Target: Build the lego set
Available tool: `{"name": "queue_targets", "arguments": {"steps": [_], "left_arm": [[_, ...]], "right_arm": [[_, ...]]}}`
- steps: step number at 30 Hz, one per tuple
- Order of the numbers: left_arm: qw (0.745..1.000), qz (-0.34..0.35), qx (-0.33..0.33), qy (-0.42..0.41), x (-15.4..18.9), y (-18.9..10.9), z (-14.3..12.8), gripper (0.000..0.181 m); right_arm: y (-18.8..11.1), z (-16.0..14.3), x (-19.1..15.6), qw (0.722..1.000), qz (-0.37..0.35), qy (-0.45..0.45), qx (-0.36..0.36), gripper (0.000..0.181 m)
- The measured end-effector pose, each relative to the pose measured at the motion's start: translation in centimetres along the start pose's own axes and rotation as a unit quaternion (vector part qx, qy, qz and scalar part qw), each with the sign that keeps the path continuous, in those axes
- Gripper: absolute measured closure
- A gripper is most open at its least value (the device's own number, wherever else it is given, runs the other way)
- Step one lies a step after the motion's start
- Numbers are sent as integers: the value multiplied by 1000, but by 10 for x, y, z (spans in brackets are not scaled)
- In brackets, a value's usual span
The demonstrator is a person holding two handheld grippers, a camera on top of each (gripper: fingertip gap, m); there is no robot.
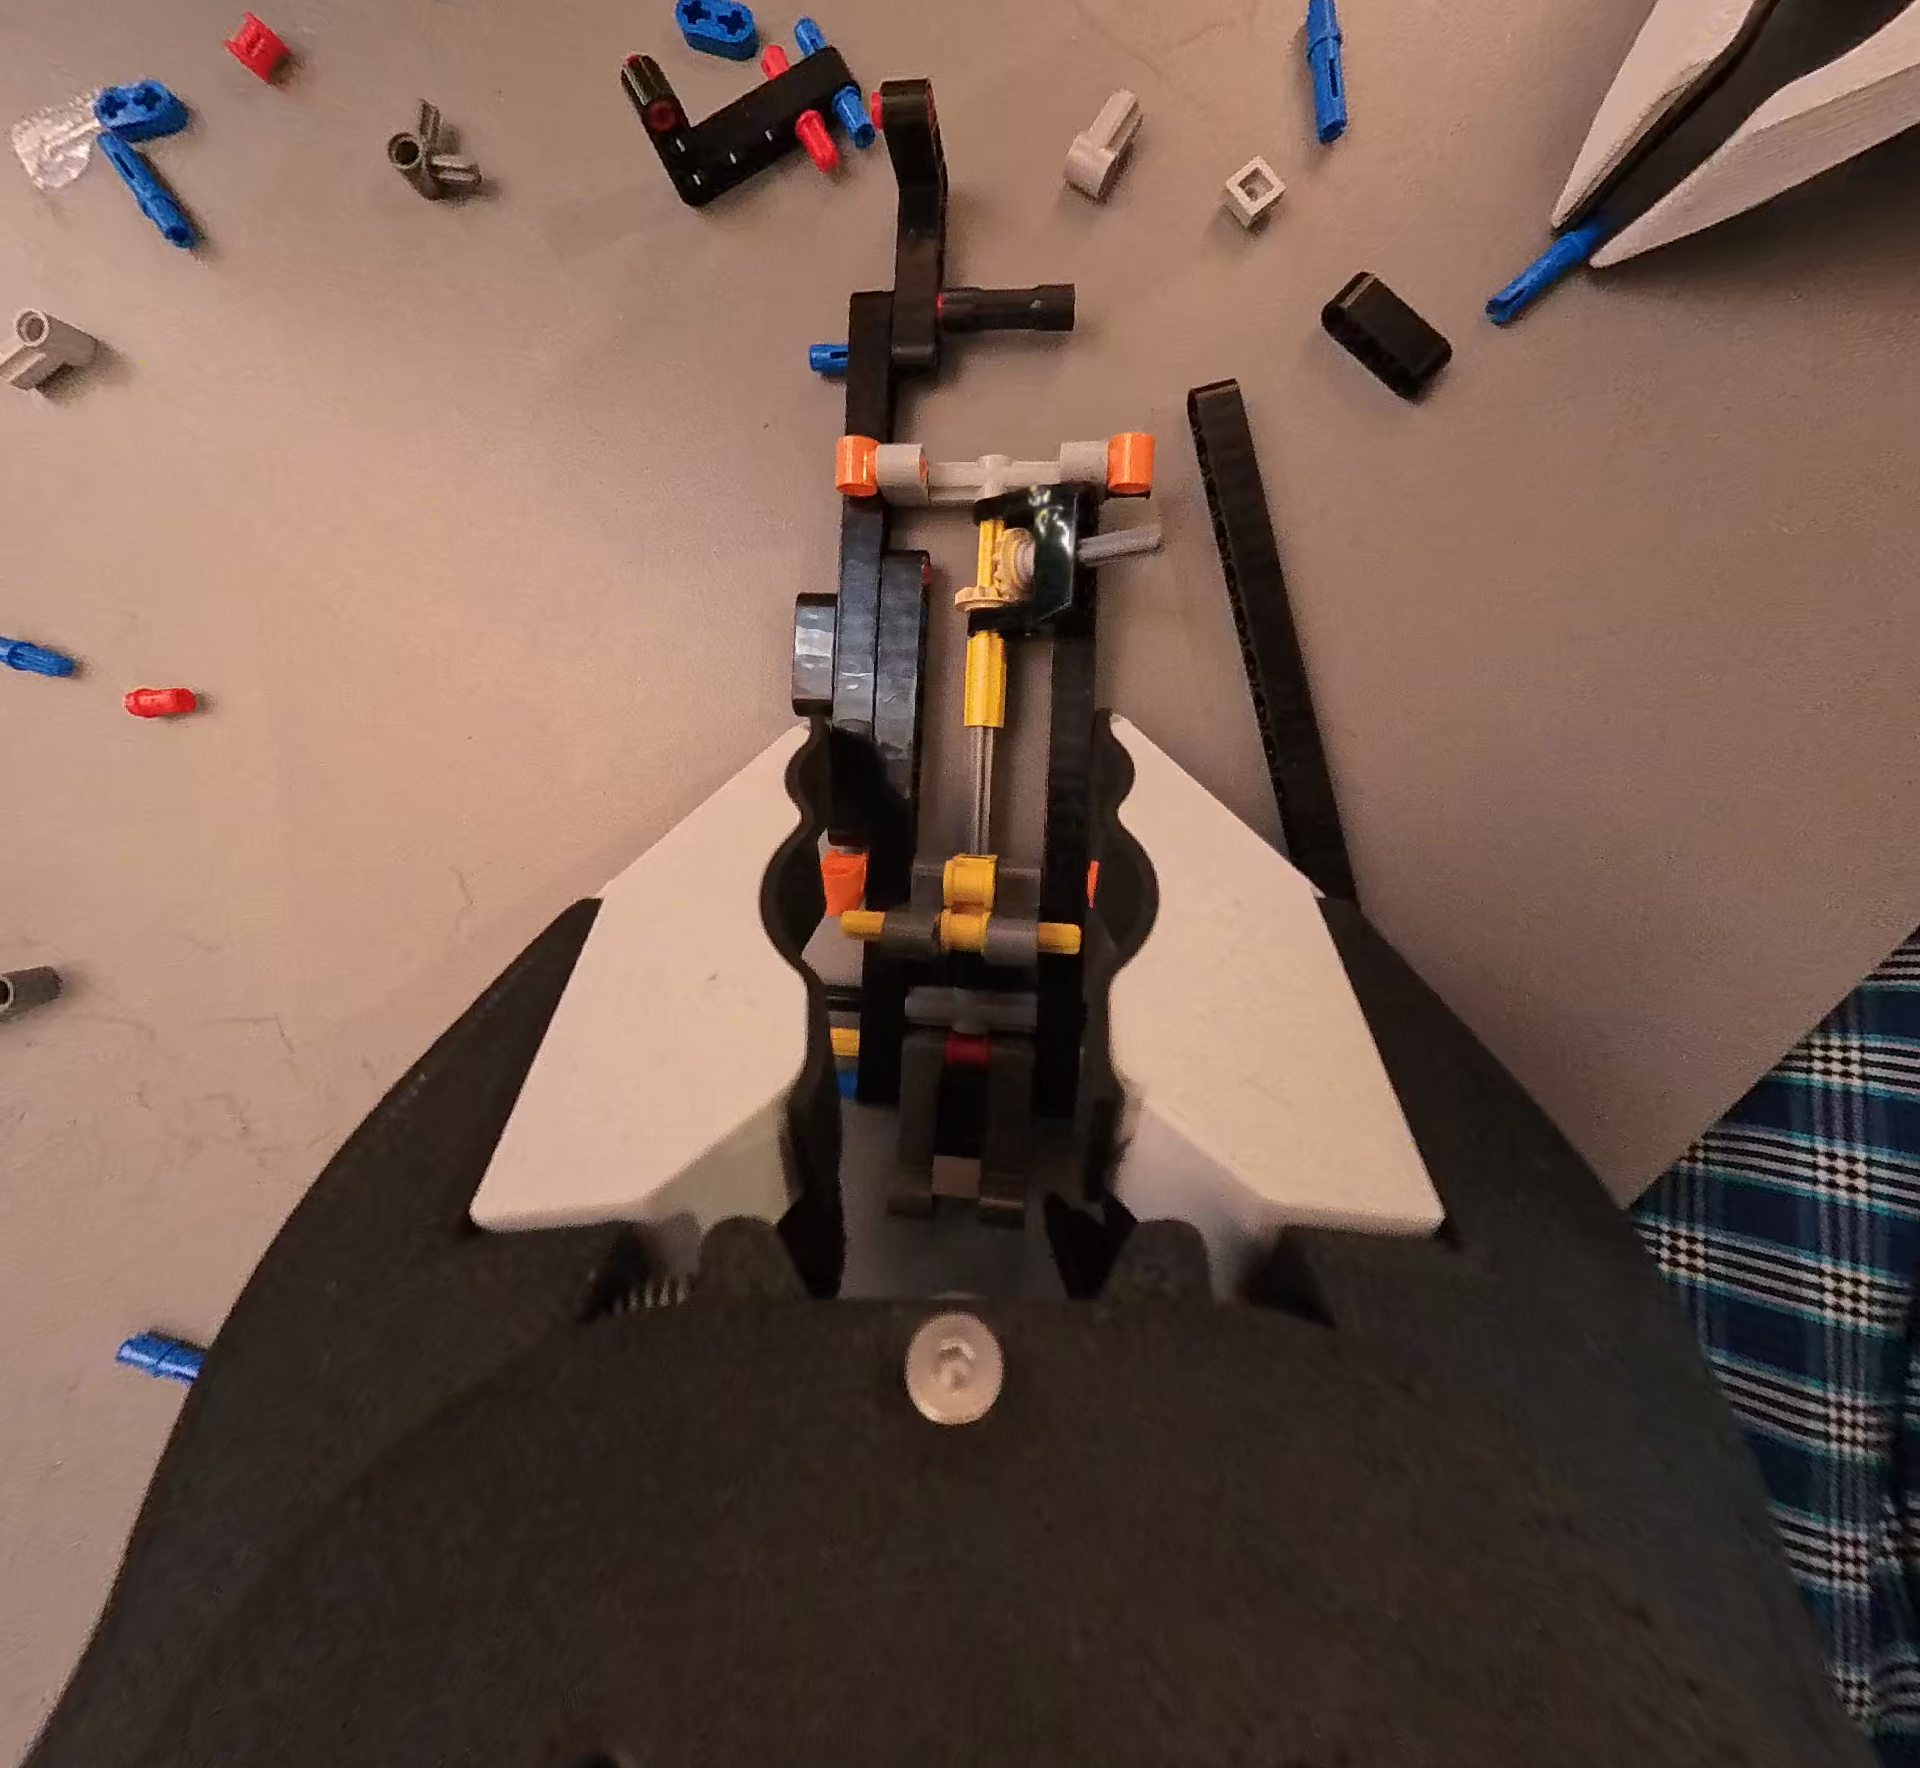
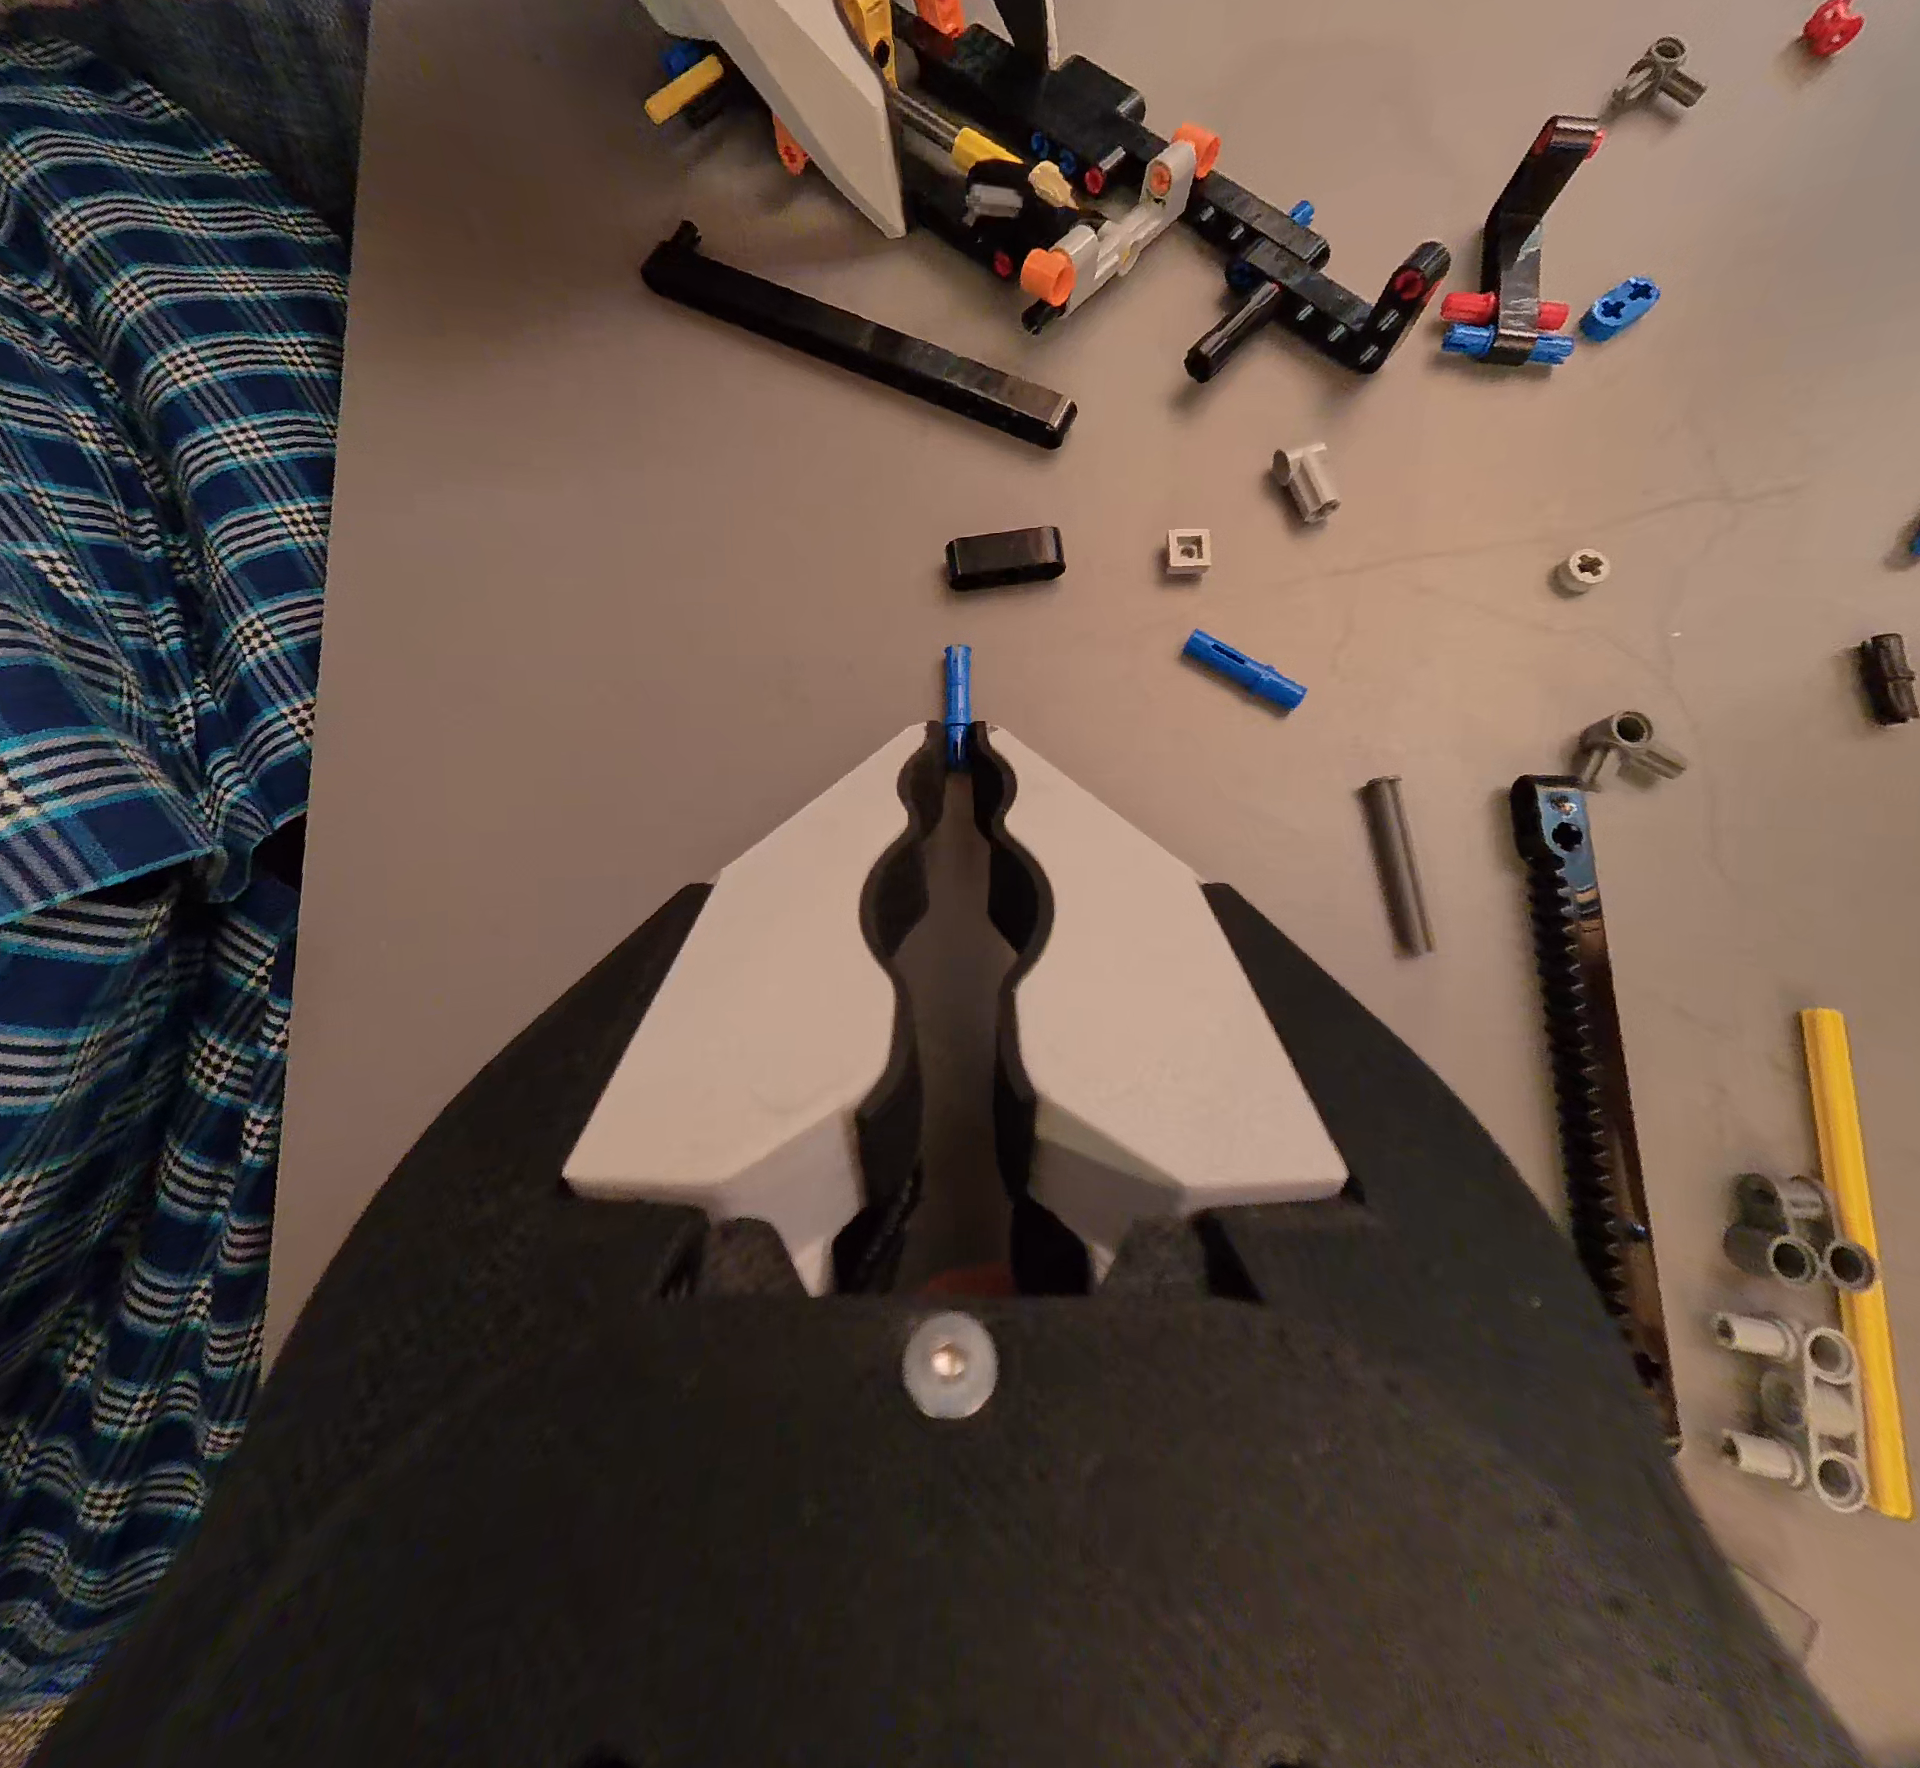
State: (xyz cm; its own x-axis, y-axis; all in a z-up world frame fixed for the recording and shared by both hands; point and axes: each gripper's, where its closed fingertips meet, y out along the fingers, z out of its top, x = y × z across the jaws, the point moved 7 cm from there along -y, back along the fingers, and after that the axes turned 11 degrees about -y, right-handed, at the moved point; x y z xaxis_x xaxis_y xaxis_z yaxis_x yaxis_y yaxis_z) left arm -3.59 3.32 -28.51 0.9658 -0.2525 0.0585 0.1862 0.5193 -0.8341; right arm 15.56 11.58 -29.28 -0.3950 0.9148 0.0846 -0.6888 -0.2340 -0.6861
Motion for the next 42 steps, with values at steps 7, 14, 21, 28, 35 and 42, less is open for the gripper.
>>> {"name": "queue_targets", "arguments": {"steps": [7, 14, 21, 28, 35, 42], "left_arm": [[1000, 5, 3, -1, -1, 0, 1, 133], [1000, 8, 8, -9, -4, 1, 1, 133], [1000, 8, 13, -12, -4, 1, 1, 133], [999, 25, 20, -3, -6, -1, 0, 123], [980, 121, 97, 126, 22, -35, 17, 118], [949, 103, 150, 258, 96, -27, 25, 149]], "right_arm": [[-1, 0, 0, 1000, -1, 2, 4, 173], [-5, -4, 0, 1000, -2, 8, 2, 168], [-2, -1, -3, 1000, -3, -1, -5, 169], [2, 2, -1, 1000, -17, -11, -9, 179], [-8, 14, 1, 999, 13, 3, 33, 179], [-13, 31, 2, 994, 64, 39, 85, 179]]}}
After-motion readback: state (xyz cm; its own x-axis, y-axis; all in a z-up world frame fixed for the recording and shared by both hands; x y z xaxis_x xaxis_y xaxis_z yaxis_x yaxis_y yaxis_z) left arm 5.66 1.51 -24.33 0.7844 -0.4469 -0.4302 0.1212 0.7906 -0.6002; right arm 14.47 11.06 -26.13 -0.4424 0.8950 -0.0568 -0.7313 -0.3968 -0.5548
